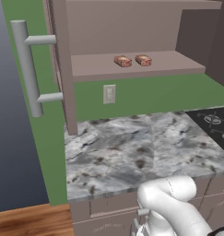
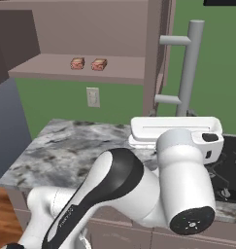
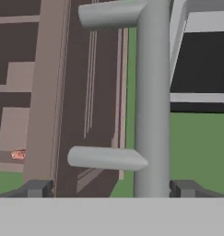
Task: Pick up the bar soap and bar soap from the sink, and place them back in the cabinet, and close the cabinet doors.
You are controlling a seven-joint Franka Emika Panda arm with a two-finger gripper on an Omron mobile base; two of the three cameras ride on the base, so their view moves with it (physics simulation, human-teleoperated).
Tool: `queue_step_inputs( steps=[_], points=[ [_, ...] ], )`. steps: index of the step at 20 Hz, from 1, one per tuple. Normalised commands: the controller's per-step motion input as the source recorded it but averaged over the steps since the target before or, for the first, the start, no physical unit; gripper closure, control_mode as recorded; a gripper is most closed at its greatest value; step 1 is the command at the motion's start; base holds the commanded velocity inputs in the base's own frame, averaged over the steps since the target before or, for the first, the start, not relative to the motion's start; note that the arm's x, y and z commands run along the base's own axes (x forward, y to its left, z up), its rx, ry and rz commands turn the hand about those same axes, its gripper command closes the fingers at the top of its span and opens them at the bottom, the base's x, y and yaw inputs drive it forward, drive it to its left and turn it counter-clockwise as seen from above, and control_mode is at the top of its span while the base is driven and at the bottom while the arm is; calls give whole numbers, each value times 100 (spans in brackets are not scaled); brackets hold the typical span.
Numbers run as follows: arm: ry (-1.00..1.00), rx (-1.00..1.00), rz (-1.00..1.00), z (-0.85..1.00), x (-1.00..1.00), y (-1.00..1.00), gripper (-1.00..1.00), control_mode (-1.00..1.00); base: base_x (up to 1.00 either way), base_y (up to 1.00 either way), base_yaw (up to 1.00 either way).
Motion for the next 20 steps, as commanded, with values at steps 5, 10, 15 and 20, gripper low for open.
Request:
queue_step_inputs(
  steps=[5, 10, 15, 20],
  points=[
    [0, 0, 2, -12, 27, -8, -100, -100, 0, 0, 0],
    [0, 0, 2, -5, 29, -15, -100, -100, 0, 0, 0],
    [0, 0, 1, -5, 31, -14, -100, -100, 0, 0, 0],
    [0, 0, 4, -5, 13, -2, -100, -100, 0, 0, 0]
  ],
)
